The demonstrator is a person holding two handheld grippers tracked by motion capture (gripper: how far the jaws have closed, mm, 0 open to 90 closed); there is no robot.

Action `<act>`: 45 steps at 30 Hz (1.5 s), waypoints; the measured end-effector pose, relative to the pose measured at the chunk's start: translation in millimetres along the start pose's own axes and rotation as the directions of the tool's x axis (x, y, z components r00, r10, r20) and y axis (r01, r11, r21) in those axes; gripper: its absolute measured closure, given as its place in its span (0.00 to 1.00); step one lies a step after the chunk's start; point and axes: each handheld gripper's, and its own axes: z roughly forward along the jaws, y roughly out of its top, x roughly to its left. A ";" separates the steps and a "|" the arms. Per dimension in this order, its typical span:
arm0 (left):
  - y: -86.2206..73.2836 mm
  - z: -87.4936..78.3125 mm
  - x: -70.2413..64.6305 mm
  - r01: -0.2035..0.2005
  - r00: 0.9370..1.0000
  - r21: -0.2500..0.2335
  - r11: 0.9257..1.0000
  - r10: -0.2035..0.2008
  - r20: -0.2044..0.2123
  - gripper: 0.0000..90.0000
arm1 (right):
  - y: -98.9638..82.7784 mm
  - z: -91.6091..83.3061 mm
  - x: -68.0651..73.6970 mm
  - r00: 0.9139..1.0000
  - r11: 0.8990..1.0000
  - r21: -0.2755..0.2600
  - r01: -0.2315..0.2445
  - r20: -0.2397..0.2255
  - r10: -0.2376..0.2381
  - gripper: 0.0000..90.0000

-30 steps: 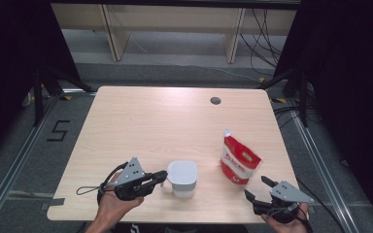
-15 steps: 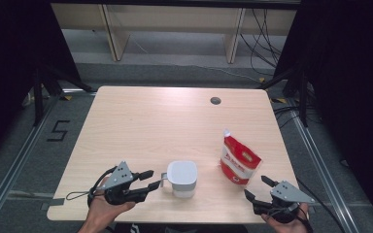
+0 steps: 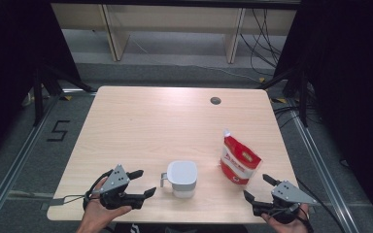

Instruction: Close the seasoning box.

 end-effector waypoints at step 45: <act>-36.3 6.8 -8.1 0.011 1.000 0.128 0.992 -0.010 -0.001 0.19 | -11.9 -7.9 12.9 0.999 0.996 0.084 -0.042 -0.024 0.044 0.18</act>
